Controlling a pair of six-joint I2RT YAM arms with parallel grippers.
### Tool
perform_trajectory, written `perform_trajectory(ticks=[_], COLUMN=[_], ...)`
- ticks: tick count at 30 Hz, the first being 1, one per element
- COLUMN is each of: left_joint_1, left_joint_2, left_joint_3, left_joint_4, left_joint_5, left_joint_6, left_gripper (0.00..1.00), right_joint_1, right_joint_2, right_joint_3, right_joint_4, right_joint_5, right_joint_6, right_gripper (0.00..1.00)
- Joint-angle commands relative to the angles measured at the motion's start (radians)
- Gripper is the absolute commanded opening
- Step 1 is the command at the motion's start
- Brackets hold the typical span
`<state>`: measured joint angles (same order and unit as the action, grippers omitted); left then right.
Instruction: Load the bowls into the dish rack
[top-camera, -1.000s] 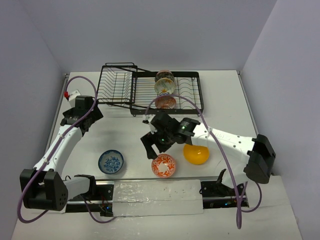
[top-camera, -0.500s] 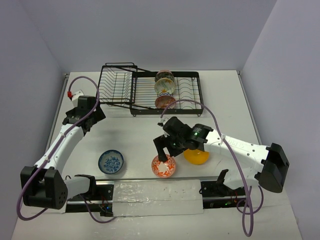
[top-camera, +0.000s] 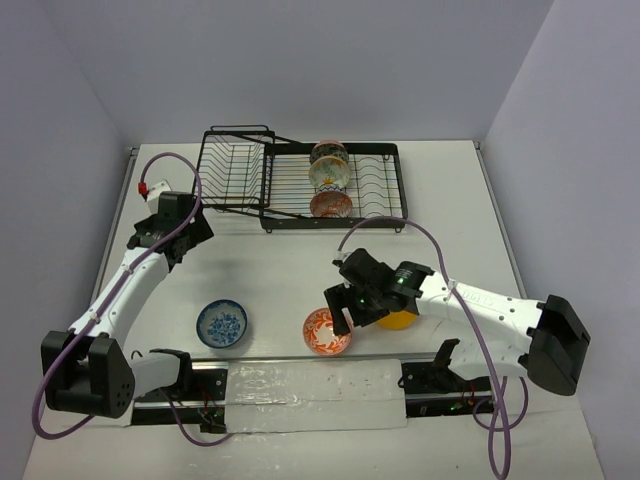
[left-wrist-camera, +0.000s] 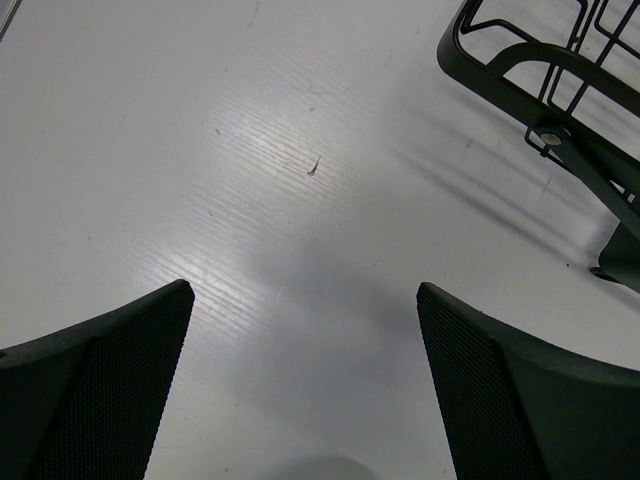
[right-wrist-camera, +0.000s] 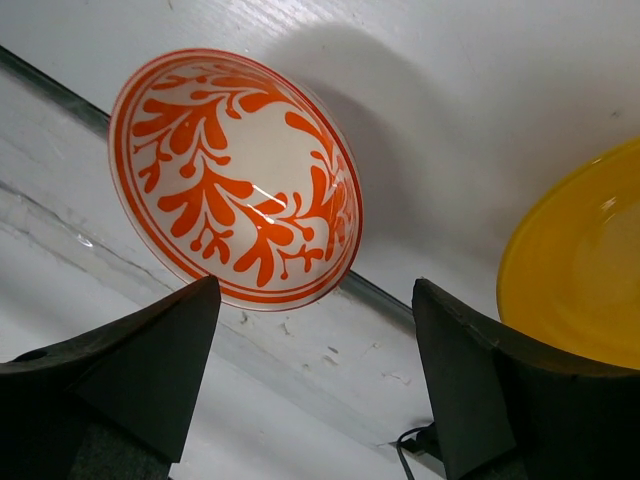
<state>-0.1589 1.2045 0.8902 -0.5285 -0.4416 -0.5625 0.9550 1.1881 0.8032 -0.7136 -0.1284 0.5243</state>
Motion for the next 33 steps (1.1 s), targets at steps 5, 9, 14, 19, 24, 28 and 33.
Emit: perform_trajectory(ticks=[5,9,14,19,24,28,33], left_joint_1=[-0.004,-0.007,-0.013,-0.018,-0.027,-0.030,-0.030], left_joint_2=[-0.008,-0.008,-0.010,-0.011,-0.013,-0.013,-0.017], left_joint_3=[0.012,0.012,0.010,0.012,0.010,0.012,0.009], left_joint_4=[0.002,0.001,0.002,0.001,0.002,0.002,0.002], left_joint_5=[0.000,-0.002,-0.002,-0.003,-0.003,-0.005,-0.008], left_joint_6=[-0.002,-0.004,-0.002,-0.002,0.000,0.000,0.000], left_gripper=[0.99,0.99,0.99,0.99,0.99,0.99,0.99], right_joint_1=[-0.005,-0.005,-0.007,-0.009,-0.013,-0.022,-0.039], right_joint_2=[-0.015,0.018,0.062,0.136,0.165,0.173,0.177], right_joint_3=[-0.055,-0.059,-0.035,-0.012,0.013,0.034,0.053], right_joint_4=[0.074,0.097,0.111,0.126,0.141,0.137,0.129], right_joint_5=[-0.048,-0.042,-0.001,0.006,0.032,0.042,0.052], right_joint_6=[0.029,0.031,0.031,0.029,0.036,0.031,0.017], right_gripper=[0.79,0.77,0.76,0.68,0.63,0.55,0.48])
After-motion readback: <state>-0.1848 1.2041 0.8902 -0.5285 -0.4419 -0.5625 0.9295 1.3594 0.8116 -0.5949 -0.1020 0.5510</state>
